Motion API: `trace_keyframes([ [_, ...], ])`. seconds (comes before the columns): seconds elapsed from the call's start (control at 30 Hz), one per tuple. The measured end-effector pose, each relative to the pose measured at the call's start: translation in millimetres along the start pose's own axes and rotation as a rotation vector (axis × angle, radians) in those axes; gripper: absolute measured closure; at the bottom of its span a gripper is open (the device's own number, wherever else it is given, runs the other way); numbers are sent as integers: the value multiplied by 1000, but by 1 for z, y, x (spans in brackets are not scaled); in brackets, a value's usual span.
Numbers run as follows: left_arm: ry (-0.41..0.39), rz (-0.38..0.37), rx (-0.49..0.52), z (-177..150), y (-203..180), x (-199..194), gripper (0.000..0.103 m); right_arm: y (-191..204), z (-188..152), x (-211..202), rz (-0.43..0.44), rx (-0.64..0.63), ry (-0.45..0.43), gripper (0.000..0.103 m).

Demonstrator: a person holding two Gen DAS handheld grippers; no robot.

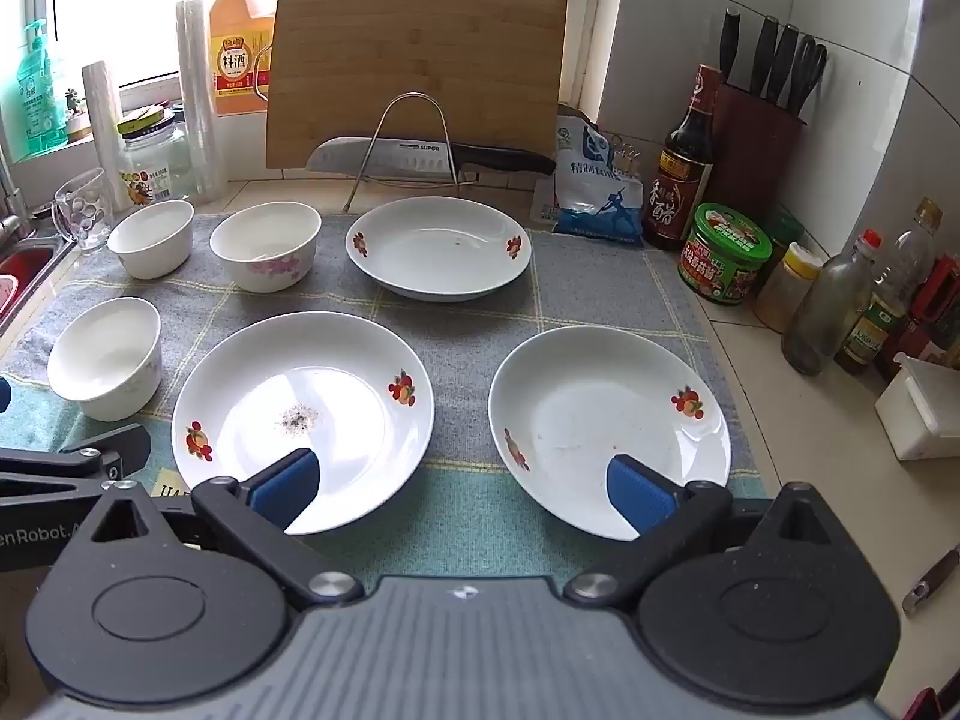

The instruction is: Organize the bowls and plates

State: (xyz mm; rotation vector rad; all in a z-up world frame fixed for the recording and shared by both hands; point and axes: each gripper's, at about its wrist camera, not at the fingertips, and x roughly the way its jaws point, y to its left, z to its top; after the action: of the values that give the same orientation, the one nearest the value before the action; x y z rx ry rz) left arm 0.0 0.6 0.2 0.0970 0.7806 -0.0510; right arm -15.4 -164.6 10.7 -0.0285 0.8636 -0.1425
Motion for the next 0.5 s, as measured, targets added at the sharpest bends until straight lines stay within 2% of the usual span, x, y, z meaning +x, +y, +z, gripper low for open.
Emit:
trace_keyframes([
  [0.5, -3, -14, 6, 4, -1, -2, 1, -6, 5, -2, -6, -6, -6, 0],
])
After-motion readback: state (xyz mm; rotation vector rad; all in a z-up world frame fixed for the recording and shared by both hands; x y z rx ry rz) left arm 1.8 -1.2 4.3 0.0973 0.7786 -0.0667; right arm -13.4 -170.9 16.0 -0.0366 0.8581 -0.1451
